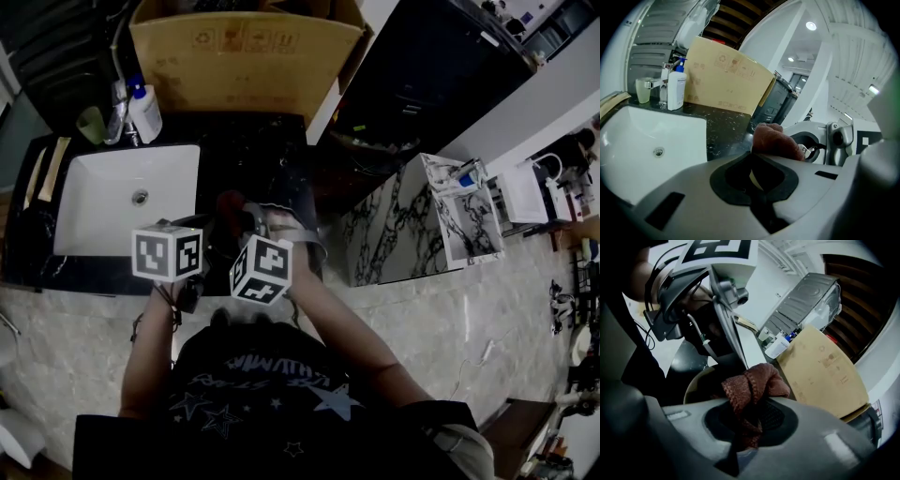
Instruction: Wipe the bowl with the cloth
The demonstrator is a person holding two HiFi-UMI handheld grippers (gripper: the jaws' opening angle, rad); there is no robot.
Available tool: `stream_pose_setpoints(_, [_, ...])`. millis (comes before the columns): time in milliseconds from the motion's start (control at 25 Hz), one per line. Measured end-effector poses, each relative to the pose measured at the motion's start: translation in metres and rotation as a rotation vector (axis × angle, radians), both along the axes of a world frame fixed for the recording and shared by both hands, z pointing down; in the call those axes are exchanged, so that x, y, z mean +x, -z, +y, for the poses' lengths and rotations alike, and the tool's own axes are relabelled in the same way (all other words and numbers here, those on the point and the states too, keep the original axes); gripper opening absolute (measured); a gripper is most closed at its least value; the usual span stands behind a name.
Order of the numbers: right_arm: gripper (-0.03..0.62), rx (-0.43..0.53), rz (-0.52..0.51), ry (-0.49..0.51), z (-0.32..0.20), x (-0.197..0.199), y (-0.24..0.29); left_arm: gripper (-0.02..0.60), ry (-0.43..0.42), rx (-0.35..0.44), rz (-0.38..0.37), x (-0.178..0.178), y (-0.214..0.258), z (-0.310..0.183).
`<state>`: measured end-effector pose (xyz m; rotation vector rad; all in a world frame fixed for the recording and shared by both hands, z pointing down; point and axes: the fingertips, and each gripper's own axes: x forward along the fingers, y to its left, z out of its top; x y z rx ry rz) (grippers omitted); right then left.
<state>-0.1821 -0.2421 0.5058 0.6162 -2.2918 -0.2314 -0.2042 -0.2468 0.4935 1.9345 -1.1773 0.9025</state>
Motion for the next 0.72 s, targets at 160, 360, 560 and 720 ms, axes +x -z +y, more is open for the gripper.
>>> stream_pose_setpoints(160, [0.049, 0.081, 0.114, 0.064, 0.000, 0.005, -0.004, 0.020, -0.006, 0.015, -0.003, -0.001, 0.005, -0.002])
stream_pose_setpoints(360, [0.048, 0.082, 0.298, 0.132, 0.004, 0.011, -0.010, 0.021, -0.060, 0.047, -0.024, 0.002, 0.012, -0.009])
stream_pose_setpoints(560, [0.046, -0.049, 0.373, 0.198, 0.021, 0.009, -0.021, 0.021, -0.128, 0.080, -0.062, 0.012, 0.013, -0.014])
stream_pose_setpoints(720, [0.046, -0.287, 0.191, 0.222, 0.037, -0.002, -0.021, 0.021, -0.142, 0.099, -0.074, 0.015, 0.014, -0.013])
